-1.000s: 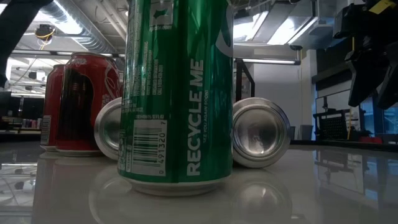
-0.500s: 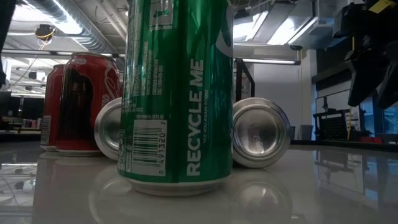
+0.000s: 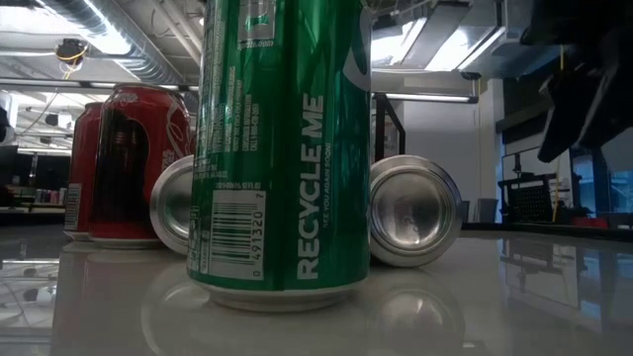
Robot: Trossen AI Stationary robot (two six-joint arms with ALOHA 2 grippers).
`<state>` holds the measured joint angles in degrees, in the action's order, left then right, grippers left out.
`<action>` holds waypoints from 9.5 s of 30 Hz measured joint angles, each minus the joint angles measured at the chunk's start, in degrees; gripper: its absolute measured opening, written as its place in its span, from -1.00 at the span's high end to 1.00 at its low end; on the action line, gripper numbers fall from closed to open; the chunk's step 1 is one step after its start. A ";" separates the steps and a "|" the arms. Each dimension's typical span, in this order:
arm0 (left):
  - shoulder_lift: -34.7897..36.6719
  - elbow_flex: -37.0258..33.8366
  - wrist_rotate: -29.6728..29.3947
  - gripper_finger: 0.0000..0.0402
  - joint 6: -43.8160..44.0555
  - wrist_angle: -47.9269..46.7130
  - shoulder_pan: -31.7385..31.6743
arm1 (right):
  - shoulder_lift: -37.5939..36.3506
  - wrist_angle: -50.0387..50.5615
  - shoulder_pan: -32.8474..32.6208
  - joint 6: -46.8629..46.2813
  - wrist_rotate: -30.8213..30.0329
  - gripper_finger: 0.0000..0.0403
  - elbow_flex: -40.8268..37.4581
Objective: Place canned beverage on shelf
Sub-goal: Put the right red white soda can on the shelf
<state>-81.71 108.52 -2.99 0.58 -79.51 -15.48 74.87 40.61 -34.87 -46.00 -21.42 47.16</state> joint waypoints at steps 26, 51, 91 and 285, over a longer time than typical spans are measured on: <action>3.61 -19.53 -12.63 -0.94 13.90 7.75 7.66 | 0.00 -32.23 0.02 -24.40 -7.96 -0.89 0.00; 3.61 -20.07 -12.60 -0.94 13.88 10.14 7.77 | 19.81 -2.26 5.19 -42.56 -3.89 -0.89 27.47; 3.61 -20.07 -12.61 -0.94 10.86 9.69 7.79 | 34.21 -3.42 12.06 -47.47 8.59 -0.89 30.75; -26.45 -20.08 -6.45 -0.94 62.07 44.68 25.44 | 39.69 -121.37 13.63 41.81 -4.52 -0.49 -18.32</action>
<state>-108.16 88.44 -9.44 62.65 -34.83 9.96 114.56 -80.75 -21.23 -4.19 -25.93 28.84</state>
